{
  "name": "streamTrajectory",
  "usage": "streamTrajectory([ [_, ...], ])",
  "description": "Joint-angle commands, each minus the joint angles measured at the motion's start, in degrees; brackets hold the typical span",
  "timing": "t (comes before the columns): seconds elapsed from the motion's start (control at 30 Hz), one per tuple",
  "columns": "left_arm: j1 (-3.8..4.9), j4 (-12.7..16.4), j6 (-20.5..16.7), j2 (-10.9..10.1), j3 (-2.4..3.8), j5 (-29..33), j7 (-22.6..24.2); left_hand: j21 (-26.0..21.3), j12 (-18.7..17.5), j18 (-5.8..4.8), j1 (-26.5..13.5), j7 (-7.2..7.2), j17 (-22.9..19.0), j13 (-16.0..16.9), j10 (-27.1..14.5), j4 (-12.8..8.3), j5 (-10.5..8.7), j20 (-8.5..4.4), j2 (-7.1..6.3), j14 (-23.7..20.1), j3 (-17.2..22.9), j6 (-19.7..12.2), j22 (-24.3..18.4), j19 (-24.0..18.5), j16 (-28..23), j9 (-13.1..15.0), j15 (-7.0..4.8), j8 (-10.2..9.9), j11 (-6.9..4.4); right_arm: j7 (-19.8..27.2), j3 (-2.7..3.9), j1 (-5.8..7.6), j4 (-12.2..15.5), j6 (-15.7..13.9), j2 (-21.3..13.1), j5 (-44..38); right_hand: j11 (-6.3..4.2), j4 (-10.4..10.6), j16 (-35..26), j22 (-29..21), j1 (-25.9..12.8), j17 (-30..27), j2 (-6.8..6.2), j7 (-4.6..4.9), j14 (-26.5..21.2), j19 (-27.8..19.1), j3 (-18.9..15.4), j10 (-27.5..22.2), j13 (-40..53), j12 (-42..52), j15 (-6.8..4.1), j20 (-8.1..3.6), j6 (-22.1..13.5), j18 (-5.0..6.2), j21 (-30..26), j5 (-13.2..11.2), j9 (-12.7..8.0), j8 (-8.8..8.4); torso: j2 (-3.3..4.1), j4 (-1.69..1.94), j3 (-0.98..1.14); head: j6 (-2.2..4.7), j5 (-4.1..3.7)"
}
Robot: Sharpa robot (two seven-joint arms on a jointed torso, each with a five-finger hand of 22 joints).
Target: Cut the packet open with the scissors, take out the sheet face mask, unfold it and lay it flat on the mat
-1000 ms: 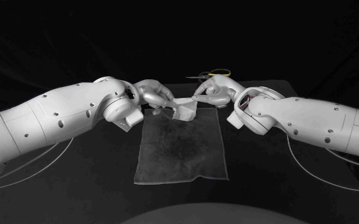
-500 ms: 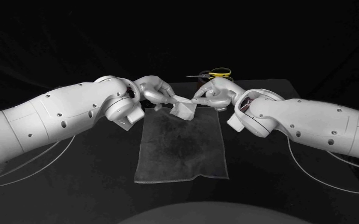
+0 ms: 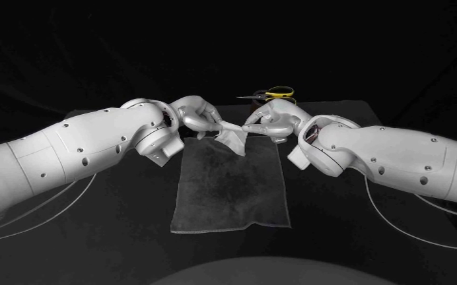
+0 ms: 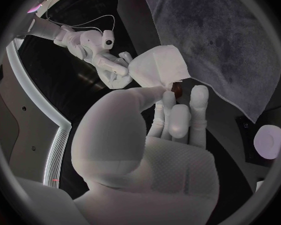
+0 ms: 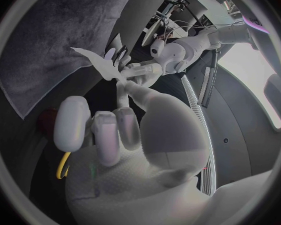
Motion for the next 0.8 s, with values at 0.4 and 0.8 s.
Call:
streamTrajectory([
  [0.4, -0.8, -0.5, -0.6, 0.7, -0.71, 0.1, 2.4, -2.9, -8.4, 1.27, 0.4, 0.82, -7.8, -4.5, -1.9, -1.1, 0.19, 1.46, 0.6, -6.5, -3.0, 1.9, -3.5, -3.4, -1.0, -0.8, 1.38, -2.2, 1.2, 1.9, 0.29, 0.1, 0.5, -1.9, -0.4, 5.6, -0.18, -4.7, 0.2, 9.5, -0.1, 13.1, 0.57, -0.16, 5.6, 0.2, 5.0, 4.4, 10.2, -0.2, -0.35, 0.12, 0.2, 0.32, -0.2, 0.2, 4.0, 0.38, 0.01, -0.04, -0.04, 0.32, 0.05],
  [0.8, -1.02, -0.6, 1.0, 0.7, -0.87, 4.7, 2.6, -3.1, -10.6, 1.29, 0.7, 0.6, -8.7, -5.8, -0.8, -1.0, 0.18, 1.23, 1.01, -7.1, -2.4, 2.2, -3.8, -3.4, -1.2, -0.5, 1.09, -2.8, 0.94, 1.5, 0.32, 0.35, -0.4, -3.1, 0.0, 4.5, -0.18, -4.7, 0.2, 9.5, -0.1, 13.1, 0.66, -0.16, 5.5, 0.2, 5.0, 4.4, 10.1, -0.3, -0.34, 0.13, 0.2, 0.31, -0.1, 0.2, 4.0, 0.4, 0.05, -0.04, 0.04, 0.41, 0.03],
])
